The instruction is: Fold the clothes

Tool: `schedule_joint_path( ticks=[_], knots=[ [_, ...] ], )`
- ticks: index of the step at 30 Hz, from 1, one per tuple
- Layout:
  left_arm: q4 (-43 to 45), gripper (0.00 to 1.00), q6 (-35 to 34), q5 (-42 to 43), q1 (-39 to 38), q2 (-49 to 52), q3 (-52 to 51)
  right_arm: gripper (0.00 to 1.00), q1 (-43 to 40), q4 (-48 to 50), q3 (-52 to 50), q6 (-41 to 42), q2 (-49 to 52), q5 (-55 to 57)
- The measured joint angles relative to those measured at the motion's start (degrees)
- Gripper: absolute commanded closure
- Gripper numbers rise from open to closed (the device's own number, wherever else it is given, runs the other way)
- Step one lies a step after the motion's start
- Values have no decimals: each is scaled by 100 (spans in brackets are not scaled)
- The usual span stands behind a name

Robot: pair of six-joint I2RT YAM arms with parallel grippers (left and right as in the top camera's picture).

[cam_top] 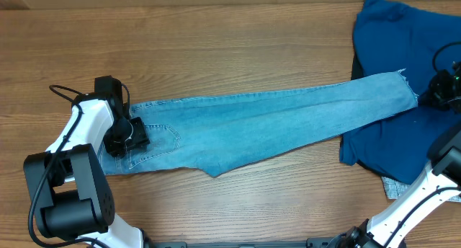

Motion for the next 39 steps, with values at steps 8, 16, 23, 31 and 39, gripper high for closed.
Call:
schedule_joint_path(
  ticks=[8, 16, 23, 31, 39],
  knots=[
    [33, 33, -2, -17, 0, 0, -4, 70, 94, -798, 986, -363, 4, -833],
    [809, 36, 2, -13, 15, 0, -9, 70, 1556, -1078, 1370, -1027, -44, -957],
    [214, 38, 367, 107, 92, 4, 876, 64, 3171, -1176, 1294, -1207, -44, -807],
    [-1388, 29, 590, 68, 92, -42, 2575, 61, 3928, -1604, 1231, -1333, -44, -595],
    [-1130, 28, 590, -42, 92, -44, 1749, 61, 3952, -699, -286, -1344, -44, -564]
  ],
)
